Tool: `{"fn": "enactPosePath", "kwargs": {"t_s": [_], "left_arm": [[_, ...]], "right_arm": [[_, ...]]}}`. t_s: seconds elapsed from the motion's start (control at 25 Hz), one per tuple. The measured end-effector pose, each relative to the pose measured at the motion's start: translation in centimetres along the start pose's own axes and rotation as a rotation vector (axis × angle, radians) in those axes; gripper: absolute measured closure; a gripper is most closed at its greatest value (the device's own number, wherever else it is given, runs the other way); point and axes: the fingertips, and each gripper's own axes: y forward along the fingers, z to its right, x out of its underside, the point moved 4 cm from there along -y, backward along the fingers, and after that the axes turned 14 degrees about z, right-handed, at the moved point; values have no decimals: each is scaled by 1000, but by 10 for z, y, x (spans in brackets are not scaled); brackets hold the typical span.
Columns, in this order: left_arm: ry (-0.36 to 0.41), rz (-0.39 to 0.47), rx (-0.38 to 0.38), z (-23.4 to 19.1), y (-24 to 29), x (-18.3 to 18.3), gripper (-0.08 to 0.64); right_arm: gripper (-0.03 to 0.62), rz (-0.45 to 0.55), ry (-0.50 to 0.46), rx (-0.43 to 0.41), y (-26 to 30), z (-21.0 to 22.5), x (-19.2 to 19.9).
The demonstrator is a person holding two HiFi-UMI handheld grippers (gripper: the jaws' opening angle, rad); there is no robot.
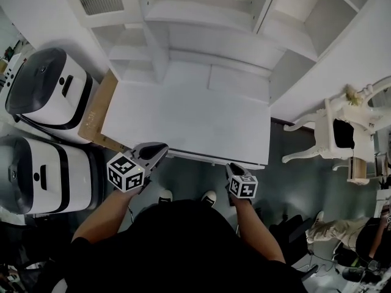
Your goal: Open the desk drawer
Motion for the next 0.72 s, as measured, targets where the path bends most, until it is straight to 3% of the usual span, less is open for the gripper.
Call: {"fn": "enactPosePath", "kwargs": {"t_s": [0.12, 0.32, 0.72], "left_arm": [[-4, -13, -11, -4, -1, 3, 543], [-16, -37, -27, -7, 1, 10, 543], [-47, -101, -34, -11, 4, 30, 543]], "right_arm": [[522, -48, -38, -10, 11, 3, 22], [520, -133, 9, -10, 25, 12, 59], [495, -187, 38, -3, 61, 17, 100]]}}
